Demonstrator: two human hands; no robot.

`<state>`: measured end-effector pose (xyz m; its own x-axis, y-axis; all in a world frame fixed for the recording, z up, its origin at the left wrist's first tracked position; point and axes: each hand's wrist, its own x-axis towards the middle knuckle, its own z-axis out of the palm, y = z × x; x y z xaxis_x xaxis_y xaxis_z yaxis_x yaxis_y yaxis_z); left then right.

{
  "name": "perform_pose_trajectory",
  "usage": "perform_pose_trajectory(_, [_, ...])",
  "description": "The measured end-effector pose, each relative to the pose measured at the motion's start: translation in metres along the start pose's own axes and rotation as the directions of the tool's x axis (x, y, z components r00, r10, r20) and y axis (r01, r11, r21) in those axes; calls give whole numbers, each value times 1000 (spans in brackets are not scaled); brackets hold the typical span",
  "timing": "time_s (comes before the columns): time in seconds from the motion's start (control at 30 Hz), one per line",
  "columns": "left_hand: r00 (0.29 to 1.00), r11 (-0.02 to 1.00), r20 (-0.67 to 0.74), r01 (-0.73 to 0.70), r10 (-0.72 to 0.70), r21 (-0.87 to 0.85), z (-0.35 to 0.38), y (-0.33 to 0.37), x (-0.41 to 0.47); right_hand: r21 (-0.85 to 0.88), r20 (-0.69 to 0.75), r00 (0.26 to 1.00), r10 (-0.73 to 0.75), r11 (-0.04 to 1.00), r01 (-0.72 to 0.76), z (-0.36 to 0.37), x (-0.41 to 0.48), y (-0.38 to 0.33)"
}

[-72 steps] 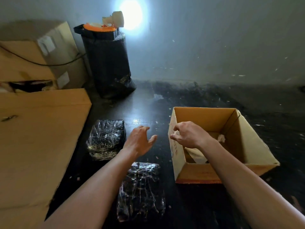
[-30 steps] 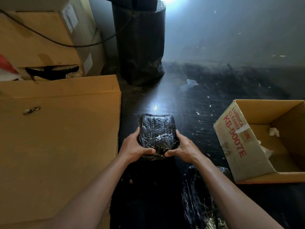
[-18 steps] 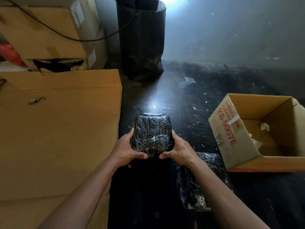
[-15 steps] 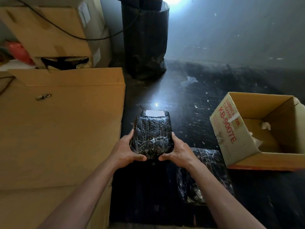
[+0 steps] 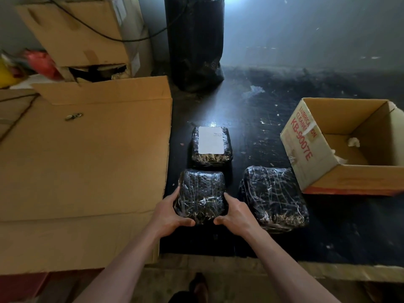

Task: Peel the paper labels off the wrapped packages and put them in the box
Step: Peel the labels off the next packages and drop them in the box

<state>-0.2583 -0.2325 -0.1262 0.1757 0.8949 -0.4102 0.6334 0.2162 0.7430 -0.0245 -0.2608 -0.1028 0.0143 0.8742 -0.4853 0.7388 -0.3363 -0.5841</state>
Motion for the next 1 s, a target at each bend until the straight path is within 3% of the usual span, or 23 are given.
perform_pose_trajectory(0.57, [997, 999, 68, 36, -37, 18, 3, -16, 8, -23, -99, 995, 8, 1000, -11, 13, -4, 9])
perform_pose_trajectory(0.83, [985, 993, -154, -58, 74, 106, -30, 22, 52, -135, -173, 972, -162, 981, 139, -35, 38, -27])
perform_pose_trajectory(1.0, [981, 978, -137, -114, 138, 173, -43, 50, 99, -209, -169, 969, -178, 968, 141, -68, 80, -47])
